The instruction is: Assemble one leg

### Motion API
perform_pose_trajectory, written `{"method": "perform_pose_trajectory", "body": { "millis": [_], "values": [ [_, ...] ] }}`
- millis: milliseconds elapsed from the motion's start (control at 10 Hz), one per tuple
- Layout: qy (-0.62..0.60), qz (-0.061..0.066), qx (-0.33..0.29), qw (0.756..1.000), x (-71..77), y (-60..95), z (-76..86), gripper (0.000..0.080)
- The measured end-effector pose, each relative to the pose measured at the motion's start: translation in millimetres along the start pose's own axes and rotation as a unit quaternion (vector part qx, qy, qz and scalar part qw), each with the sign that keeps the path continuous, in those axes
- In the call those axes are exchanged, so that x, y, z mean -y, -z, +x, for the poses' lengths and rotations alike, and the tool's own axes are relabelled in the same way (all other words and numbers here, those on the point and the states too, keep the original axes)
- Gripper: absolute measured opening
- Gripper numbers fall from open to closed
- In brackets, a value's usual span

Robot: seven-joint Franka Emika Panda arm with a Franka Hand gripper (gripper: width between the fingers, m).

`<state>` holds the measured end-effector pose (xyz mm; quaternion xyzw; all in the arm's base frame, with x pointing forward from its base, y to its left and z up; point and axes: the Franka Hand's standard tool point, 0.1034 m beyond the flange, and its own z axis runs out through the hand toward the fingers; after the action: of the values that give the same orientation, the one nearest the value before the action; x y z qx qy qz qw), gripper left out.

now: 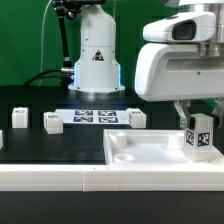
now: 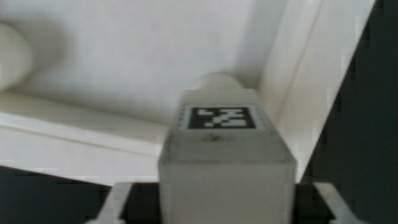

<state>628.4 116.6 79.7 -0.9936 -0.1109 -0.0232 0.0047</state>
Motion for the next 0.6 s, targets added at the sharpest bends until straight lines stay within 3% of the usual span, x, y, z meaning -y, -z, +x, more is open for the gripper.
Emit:
{"method": "perform_pose_trajectory", "body": {
  "millis": [300, 600],
  "values": [
    [-0.112, 0.001, 0.000, 0.994, 0.1, 0.1, 0.0, 0.0291],
    [-0.282, 0.006, 0.001, 0.959, 1.8, -1.4, -0.8, 0.0291]
  ]
}}
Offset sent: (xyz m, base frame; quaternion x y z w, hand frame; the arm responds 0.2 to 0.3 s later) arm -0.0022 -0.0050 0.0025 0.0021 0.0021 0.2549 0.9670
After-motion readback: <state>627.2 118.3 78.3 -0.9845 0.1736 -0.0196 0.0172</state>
